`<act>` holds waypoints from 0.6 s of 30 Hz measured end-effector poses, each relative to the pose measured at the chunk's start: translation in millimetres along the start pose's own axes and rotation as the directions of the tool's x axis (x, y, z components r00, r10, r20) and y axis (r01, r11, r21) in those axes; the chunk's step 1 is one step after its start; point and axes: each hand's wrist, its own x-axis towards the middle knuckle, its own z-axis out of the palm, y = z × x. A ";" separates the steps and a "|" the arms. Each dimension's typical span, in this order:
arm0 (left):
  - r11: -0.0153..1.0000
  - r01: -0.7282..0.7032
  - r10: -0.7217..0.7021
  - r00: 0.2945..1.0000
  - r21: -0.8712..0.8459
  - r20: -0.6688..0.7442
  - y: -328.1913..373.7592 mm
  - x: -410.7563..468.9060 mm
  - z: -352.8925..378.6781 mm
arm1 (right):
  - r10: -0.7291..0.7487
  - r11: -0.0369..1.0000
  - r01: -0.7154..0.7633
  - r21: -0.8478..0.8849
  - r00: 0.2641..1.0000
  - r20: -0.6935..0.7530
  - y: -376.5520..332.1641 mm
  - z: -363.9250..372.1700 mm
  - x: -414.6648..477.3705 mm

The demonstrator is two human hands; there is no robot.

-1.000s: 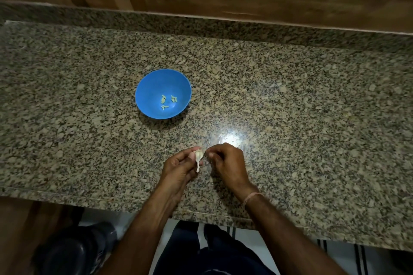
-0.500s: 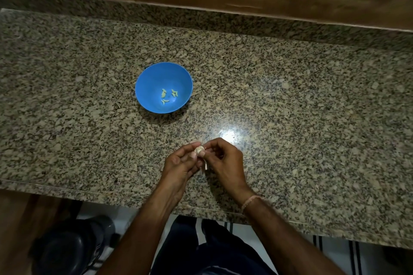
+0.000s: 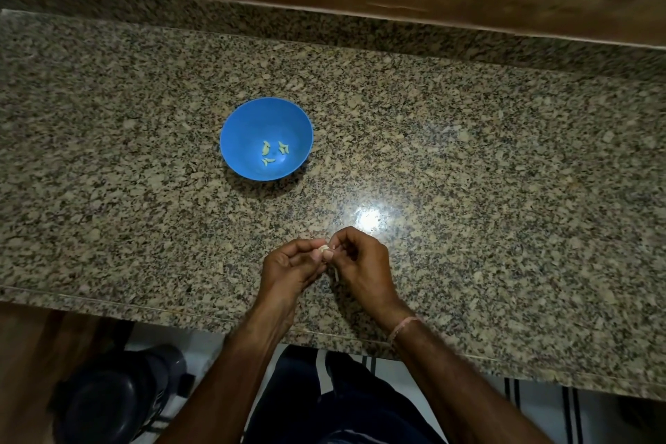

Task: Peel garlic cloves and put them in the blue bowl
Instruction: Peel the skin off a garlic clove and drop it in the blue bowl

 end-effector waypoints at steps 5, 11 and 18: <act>0.999 0.018 -0.016 0.999 0.047 -0.035 -5.3 -3.1 1.6 | 0.002 0.996 -0.001 -0.093 1.000 0.005 12.6 5.6 -2.6; 0.998 0.046 -0.045 0.998 0.034 -0.051 -0.4 1.5 1.9 | -0.027 0.999 0.023 -0.045 0.996 -0.084 8.3 15.2 -9.4; 0.989 -0.008 0.019 0.997 0.146 -0.072 7.8 19.3 2.2 | -0.088 0.978 0.038 -0.204 0.967 -0.240 -0.5 22.9 -6.9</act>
